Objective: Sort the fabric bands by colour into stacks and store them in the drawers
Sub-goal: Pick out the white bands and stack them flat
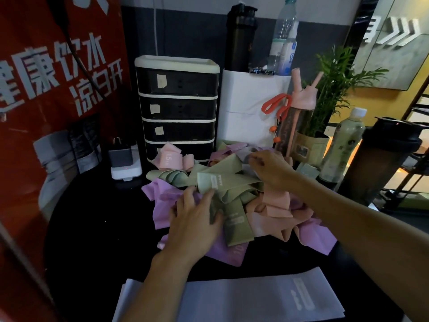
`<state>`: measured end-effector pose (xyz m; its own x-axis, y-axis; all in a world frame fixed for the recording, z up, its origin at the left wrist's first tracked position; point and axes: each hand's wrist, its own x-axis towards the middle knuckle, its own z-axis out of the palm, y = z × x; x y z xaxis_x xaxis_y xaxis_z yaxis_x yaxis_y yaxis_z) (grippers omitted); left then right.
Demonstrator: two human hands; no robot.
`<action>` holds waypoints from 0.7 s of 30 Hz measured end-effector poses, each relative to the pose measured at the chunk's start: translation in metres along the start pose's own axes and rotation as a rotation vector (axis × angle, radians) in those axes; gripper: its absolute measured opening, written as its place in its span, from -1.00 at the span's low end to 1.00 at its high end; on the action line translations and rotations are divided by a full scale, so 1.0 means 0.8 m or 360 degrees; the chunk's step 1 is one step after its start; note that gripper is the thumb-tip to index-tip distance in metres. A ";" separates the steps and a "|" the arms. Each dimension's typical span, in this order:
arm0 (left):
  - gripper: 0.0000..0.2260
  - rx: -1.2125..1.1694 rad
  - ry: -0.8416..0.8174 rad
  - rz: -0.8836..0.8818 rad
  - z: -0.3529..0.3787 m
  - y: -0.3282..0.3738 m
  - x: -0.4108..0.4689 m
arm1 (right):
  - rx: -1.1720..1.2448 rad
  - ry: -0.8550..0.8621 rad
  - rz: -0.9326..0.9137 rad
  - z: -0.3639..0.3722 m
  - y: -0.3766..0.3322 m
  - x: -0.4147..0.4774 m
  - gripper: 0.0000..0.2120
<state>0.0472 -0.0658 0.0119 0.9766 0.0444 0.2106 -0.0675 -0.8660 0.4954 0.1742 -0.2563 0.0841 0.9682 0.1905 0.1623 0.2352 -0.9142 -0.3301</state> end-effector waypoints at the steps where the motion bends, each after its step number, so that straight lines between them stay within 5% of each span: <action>1: -0.54 -0.0004 0.0000 -0.0004 0.000 0.000 0.000 | 0.0103 0.0016 -0.0008 -0.001 0.002 -0.001 -0.66; 7: -0.65 0.0061 0.0248 -0.0008 -0.007 0.005 0.001 | 0.0641 0.0366 -0.0174 -0.038 -0.003 -0.011 -0.74; 16: -0.74 0.0149 0.0590 0.0084 -0.042 0.027 0.005 | 0.0962 0.0705 -0.0290 -0.130 -0.050 -0.042 -0.67; 21: -0.78 -0.0021 0.0670 0.0228 -0.093 0.055 0.005 | 0.1055 0.0969 -0.0319 -0.171 -0.082 -0.058 -0.80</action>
<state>0.0333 -0.0670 0.0972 0.7888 0.1256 0.6017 -0.2015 -0.8720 0.4461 0.1021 -0.2542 0.2255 0.7362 -0.0695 0.6732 0.5764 -0.4569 -0.6776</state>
